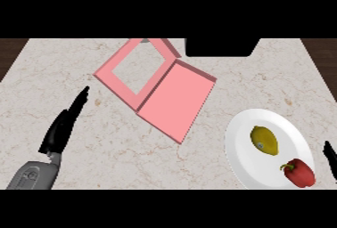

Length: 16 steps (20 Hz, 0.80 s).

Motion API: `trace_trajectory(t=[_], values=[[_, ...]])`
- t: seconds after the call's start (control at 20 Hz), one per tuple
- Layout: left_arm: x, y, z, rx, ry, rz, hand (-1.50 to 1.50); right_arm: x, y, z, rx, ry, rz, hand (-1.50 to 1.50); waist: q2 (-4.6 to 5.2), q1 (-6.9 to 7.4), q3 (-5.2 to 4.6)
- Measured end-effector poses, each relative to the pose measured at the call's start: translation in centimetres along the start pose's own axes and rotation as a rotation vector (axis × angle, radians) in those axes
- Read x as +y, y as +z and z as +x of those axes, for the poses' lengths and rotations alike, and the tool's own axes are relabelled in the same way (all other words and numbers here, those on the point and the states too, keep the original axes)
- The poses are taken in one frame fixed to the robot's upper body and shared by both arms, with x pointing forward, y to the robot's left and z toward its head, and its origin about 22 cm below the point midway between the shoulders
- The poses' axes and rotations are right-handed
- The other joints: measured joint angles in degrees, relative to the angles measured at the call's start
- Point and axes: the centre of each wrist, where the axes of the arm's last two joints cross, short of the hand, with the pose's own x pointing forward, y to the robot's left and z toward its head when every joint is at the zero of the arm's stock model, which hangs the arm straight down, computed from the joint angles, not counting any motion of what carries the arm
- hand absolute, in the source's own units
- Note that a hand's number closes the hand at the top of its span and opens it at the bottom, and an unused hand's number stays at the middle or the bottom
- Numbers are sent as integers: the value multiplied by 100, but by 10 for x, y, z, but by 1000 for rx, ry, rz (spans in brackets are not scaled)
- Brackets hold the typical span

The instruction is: Pick the lemon from the plate and place it in the cardboard box

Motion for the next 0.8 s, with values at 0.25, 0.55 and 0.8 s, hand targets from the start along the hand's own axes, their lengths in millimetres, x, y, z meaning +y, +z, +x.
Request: trace_trajectory(t=[0.25,0.55,0.8], values=[[-2,5,-2,-3,-3,10,0,10,-8,3,-32,23,-51,-150,-2,0,-1],[-4,4,-5,-4,-8,4,0,17,-21,6,-23,52,-9,-150,-1,0,-1],[3,1,-2,-9,-5,8,0,28,-30,12,-16,61,16,-150,0,1,0]])
